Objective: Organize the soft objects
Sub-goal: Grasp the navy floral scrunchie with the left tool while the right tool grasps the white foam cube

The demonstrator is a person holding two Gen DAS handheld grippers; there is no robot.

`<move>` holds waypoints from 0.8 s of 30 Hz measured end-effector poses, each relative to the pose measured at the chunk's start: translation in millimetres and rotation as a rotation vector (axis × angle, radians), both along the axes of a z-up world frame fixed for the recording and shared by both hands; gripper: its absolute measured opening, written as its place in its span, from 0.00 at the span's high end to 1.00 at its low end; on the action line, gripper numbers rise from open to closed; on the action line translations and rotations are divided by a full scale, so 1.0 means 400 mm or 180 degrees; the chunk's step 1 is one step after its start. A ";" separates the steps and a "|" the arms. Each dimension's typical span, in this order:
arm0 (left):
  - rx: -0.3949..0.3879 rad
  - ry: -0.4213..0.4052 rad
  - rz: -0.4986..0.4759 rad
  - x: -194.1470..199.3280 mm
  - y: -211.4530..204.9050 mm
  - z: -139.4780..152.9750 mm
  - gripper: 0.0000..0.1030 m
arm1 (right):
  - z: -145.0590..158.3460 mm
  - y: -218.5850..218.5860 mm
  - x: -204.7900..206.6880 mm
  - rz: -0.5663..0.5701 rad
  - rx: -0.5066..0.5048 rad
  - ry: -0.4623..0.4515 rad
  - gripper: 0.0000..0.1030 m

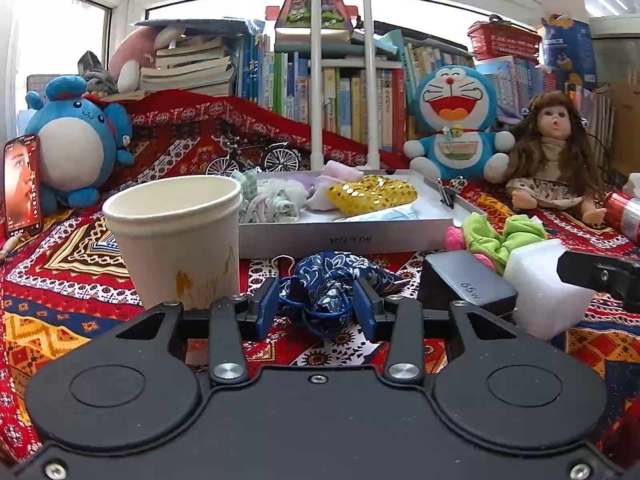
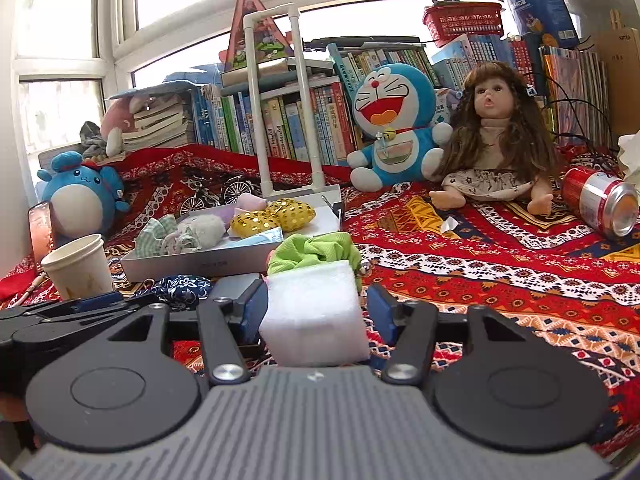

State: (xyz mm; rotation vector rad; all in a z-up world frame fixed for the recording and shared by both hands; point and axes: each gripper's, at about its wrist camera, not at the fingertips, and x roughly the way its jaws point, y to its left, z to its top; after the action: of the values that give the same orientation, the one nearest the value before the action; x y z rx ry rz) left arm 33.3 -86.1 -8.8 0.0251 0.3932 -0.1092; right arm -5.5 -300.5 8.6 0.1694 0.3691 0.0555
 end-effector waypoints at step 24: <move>0.0201 0.0146 -0.0198 -0.011 -0.021 -0.024 0.84 | -0.033 0.013 0.036 0.0028 -0.0003 0.0148 0.37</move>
State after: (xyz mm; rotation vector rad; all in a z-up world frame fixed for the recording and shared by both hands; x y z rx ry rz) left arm 28.9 -94.5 -18.2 0.0971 0.4416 -0.1589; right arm 8.9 -295.1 -4.5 0.1683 0.4162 0.0600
